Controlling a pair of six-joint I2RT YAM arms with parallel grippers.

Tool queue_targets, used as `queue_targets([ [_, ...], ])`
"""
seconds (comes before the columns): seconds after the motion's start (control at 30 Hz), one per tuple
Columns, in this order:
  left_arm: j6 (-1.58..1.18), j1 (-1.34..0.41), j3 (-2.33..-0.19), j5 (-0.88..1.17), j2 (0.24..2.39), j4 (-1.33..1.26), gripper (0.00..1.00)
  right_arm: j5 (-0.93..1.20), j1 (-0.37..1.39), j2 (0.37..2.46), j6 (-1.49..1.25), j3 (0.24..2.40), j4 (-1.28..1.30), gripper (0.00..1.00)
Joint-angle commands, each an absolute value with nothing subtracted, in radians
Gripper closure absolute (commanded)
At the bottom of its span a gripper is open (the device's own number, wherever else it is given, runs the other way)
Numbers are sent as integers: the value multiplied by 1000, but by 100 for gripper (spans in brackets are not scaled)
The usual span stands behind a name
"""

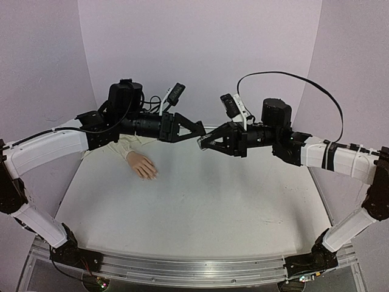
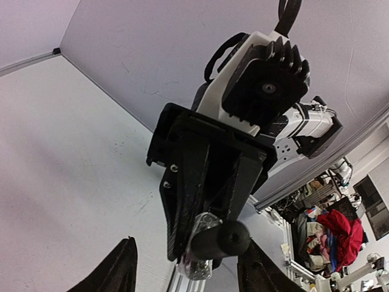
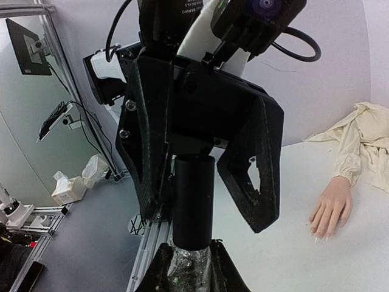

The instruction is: Paint the nails

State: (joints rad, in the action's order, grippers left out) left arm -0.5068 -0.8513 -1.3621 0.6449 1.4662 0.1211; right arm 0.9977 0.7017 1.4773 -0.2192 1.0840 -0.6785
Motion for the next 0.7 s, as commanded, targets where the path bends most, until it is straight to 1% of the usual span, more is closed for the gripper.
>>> queue_targets([
  [0.0,-497,-880,-1422,679,1479,24,47,1042,706,1445,-241,1098,-732,100],
  [0.17,-497,-885,-1419,617,1479,22,63,1019,706,1445,-236,1095,-737,100],
  [0.23,-495,-887,-1420,597,1480,22,73,1015,706,1452,-236,1095,-736,100],
  [0.27,-494,-887,-1420,582,1480,22,82,1012,706,1454,-235,1095,-736,100],
  [0.3,-492,-888,-1419,569,1482,21,84,1008,706,1456,-233,1094,-737,100],
  [0.43,-486,-892,-1413,521,1483,23,89,968,706,1462,-220,1089,-732,100],
  [0.53,-481,-900,-1409,483,1484,27,93,872,706,1461,-184,1090,-681,100],
  [0.57,-478,-904,-1406,455,1483,30,96,751,709,1456,-165,1089,-655,100],
  [0.6,-477,-909,-1401,418,1481,37,98,585,720,1449,-146,1086,-626,100],
  [0.67,-480,-921,-1391,302,1477,55,100,66,817,1435,-44,1075,-578,100],
])
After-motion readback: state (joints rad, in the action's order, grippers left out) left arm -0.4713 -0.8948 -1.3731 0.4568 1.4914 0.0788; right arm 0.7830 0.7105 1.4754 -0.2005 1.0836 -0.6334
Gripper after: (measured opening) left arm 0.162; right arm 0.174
